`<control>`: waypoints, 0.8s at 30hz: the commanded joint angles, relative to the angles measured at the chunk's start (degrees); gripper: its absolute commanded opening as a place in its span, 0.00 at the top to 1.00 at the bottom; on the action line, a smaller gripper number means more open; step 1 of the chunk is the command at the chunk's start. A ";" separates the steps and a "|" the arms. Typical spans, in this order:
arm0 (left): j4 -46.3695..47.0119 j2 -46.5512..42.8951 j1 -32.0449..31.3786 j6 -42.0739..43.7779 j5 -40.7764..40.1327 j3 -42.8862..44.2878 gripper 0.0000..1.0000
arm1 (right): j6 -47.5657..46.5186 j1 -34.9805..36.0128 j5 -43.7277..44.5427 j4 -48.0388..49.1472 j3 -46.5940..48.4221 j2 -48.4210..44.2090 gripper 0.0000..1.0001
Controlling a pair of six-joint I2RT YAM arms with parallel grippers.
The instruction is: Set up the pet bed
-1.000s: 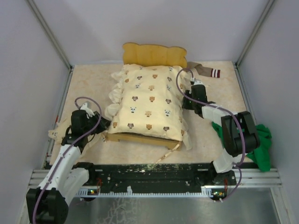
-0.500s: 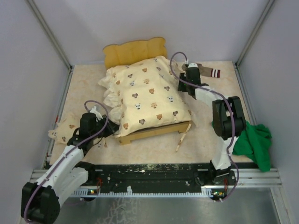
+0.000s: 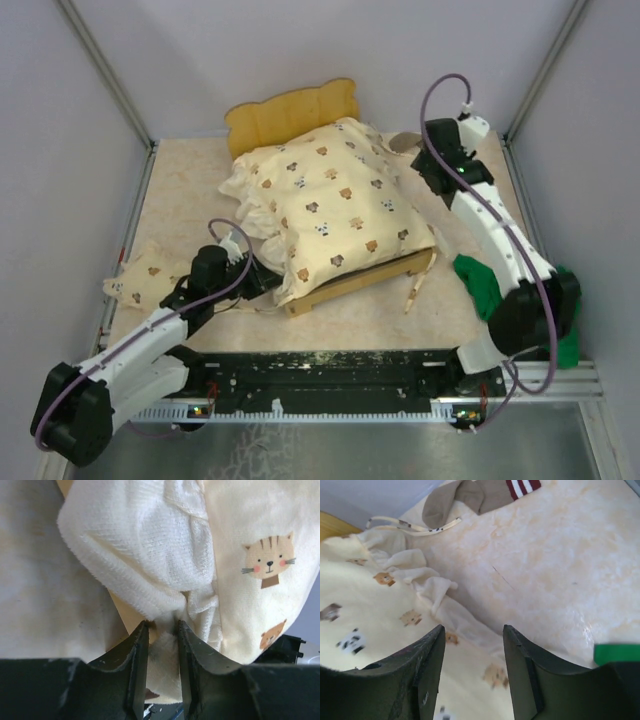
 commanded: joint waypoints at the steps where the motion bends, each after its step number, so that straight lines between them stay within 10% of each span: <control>1: 5.87 2.02 -5.46 -3.85 -0.82 0.57 0.65 | 12.18 0.27 1.30 -7.31 -6.36 -15.56 0.49; 10: 10.95 12.45 -17.27 -4.64 -8.62 7.93 0.64 | 11.07 1.55 -19.08 -0.73 -28.24 -32.90 0.59; 24: 2.00 17.91 -24.92 5.94 -18.34 18.45 0.47 | 40.14 6.96 -11.10 -8.68 -45.95 -46.11 0.59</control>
